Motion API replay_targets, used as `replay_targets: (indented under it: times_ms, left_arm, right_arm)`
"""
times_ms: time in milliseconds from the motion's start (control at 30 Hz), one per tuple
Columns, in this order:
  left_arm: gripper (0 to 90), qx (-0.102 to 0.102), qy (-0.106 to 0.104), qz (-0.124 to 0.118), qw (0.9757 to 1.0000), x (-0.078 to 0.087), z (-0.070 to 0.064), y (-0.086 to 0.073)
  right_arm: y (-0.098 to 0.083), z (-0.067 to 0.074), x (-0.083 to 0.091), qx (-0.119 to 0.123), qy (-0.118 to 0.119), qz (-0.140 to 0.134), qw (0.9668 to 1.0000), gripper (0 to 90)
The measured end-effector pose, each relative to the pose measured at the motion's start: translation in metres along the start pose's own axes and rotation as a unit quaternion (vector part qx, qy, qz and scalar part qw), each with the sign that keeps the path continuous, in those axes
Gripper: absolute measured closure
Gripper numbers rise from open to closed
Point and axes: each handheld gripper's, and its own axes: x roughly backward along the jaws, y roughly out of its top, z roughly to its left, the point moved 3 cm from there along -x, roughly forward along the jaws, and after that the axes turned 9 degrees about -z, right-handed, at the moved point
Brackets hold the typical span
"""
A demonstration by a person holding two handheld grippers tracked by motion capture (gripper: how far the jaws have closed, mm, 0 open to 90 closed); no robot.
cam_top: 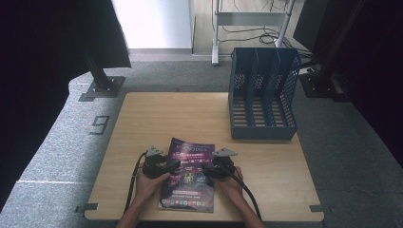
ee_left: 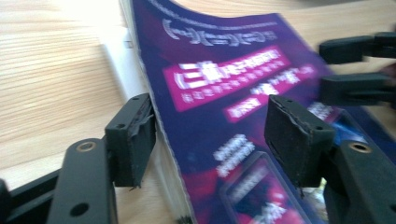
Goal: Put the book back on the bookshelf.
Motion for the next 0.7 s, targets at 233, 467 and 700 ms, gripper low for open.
replay_targets:
  times_ms: [233,467,700]
  left_arm:
    - [34.3,-0.058,0.039,0.013,0.9975,-0.004,-0.012,0.001]
    - [37.9,-0.053,0.046,0.008,0.9975,-0.011,-0.004,0.004]
    - [41.7,-0.054,0.056,0.011,0.9969,-0.019,0.006,0.011]
  right_arm:
    - [0.000,0.000,0.000,-0.001,-0.001,0.000,1.0000,33.3]
    - [0.000,0.000,0.000,0.000,-0.001,0.000,1.0000,33.3]
    - [0.000,0.000,0.000,0.000,0.000,0.000,1.0000,33.3]
